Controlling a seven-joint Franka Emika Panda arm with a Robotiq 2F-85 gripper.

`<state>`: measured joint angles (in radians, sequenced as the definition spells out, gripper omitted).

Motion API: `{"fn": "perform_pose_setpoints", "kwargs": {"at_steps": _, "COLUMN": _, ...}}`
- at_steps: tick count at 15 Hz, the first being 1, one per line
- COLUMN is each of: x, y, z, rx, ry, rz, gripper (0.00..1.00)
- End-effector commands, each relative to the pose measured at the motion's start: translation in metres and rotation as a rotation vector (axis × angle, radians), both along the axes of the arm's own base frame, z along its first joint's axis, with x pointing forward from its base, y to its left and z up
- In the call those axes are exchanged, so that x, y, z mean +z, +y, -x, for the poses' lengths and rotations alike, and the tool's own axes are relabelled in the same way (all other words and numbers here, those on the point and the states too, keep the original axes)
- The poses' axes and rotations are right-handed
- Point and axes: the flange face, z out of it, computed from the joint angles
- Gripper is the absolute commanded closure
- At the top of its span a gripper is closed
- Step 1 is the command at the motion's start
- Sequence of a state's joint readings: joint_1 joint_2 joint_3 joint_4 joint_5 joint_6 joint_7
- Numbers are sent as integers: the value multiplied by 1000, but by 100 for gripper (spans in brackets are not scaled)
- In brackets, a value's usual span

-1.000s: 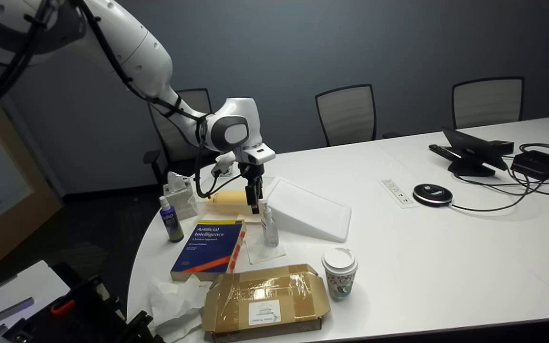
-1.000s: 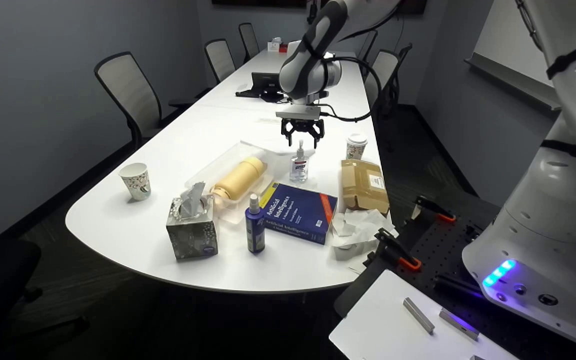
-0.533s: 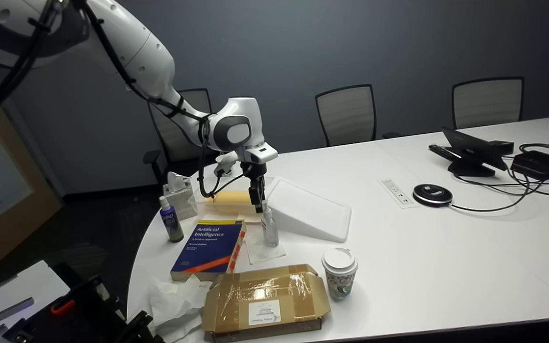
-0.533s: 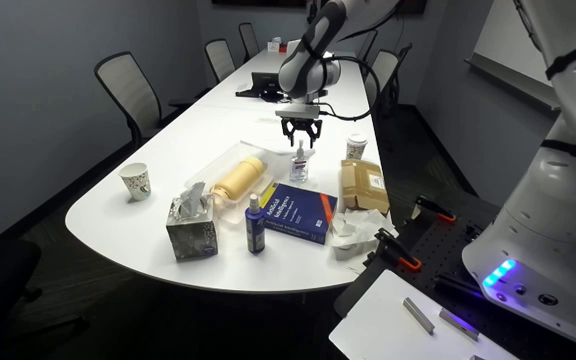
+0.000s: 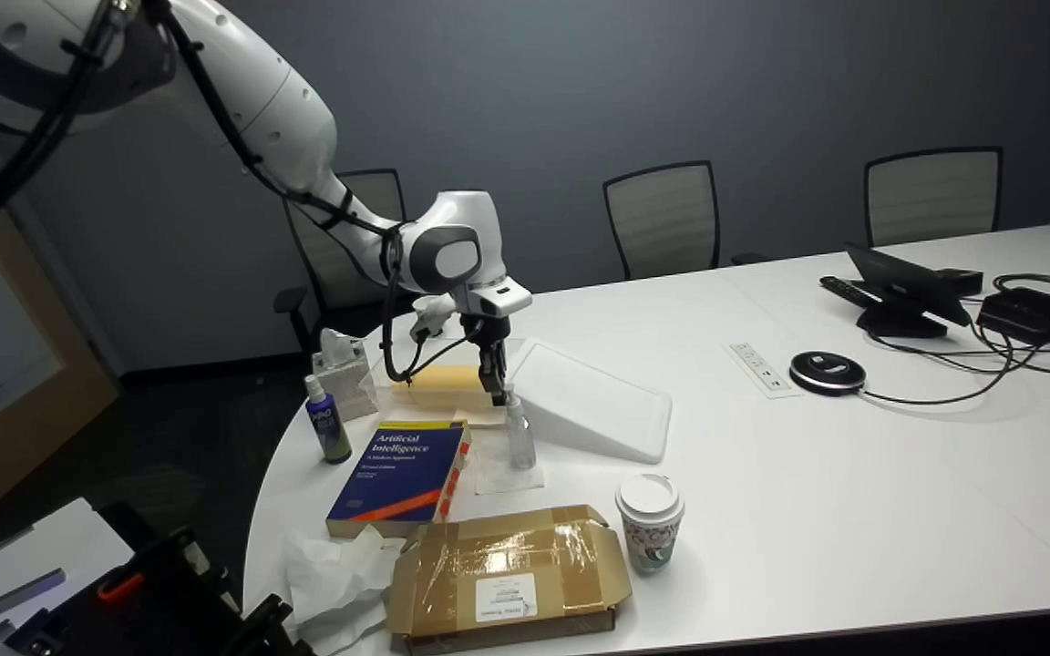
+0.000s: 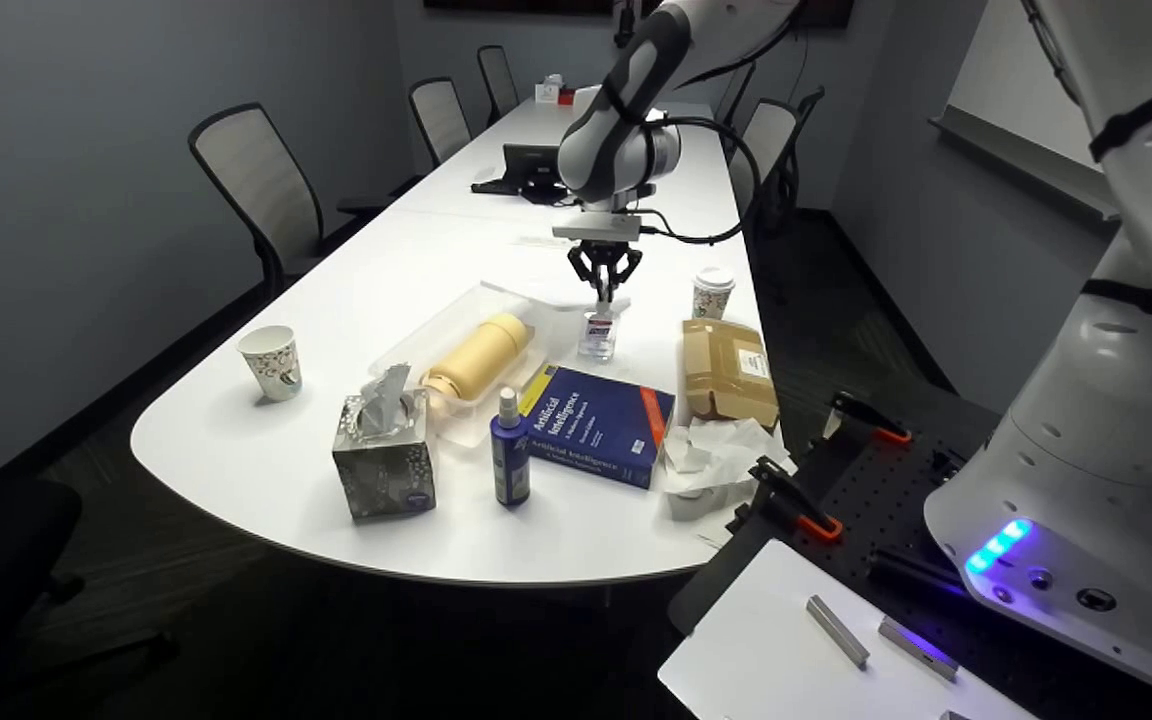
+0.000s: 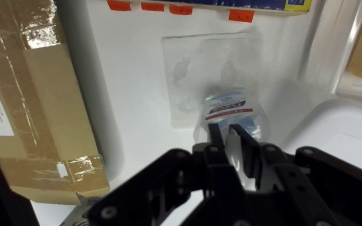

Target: Open the storage bin, then place the white bottle inside

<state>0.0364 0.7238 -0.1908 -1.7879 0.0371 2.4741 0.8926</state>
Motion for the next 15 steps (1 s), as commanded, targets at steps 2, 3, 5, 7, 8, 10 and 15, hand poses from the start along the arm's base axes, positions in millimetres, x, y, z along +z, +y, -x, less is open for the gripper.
{"fn": "perform_pose_setpoints", "kwargs": {"at_steps": 2, "x": 5, "y": 0, "z": -5, "rx": 31, "ry": 10, "rz": 33, "gripper": 99}}
{"fn": "perform_pose_setpoints", "kwargs": {"at_steps": 3, "x": 6, "y": 0, "z": -6, "rx": 38, "ry": 12, "rz": 39, "gripper": 100}}
{"fn": "perform_pose_setpoints", "kwargs": {"at_steps": 5, "x": 12, "y": 2, "z": -10, "rx": 57, "ry": 8, "rz": 54, "gripper": 98}}
{"fn": "perform_pose_setpoints", "kwargs": {"at_steps": 7, "x": 22, "y": 4, "z": -15, "rx": 78, "ry": 0, "rz": 77, "gripper": 98}}
{"fn": "perform_pose_setpoints", "kwargs": {"at_steps": 8, "x": 29, "y": 5, "z": -18, "rx": 88, "ry": -3, "rz": 89, "gripper": 98}}
{"fn": "perform_pose_setpoints", "kwargs": {"at_steps": 10, "x": 46, "y": 8, "z": -23, "rx": 108, "ry": 0, "rz": 122, "gripper": 98}}
{"fn": "perform_pose_setpoints", "kwargs": {"at_steps": 15, "x": 94, "y": 18, "z": -28, "rx": 165, "ry": 117, "rz": 167, "gripper": 98}}
